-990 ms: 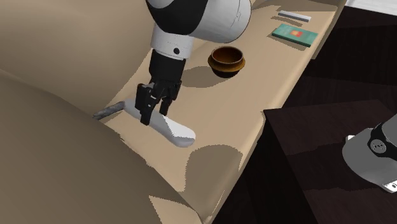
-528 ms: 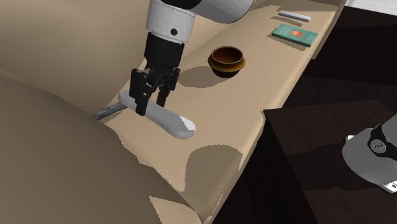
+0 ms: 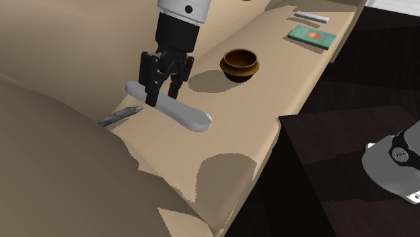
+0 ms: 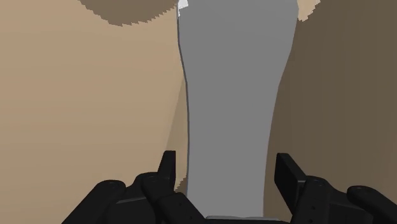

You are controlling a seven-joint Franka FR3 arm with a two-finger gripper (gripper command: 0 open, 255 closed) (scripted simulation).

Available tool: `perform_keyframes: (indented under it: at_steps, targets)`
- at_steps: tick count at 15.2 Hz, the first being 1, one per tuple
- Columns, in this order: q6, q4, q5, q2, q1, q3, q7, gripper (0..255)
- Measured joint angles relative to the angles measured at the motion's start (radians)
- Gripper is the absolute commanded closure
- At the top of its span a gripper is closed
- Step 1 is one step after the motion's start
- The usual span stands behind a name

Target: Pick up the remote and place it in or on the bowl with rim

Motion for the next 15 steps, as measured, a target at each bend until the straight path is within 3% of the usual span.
perform_keyframes:
  at_steps: [15]
  targets:
    - [-0.186, -0.048, -0.034, -0.063, -0.198, -0.154, -0.278, 255]
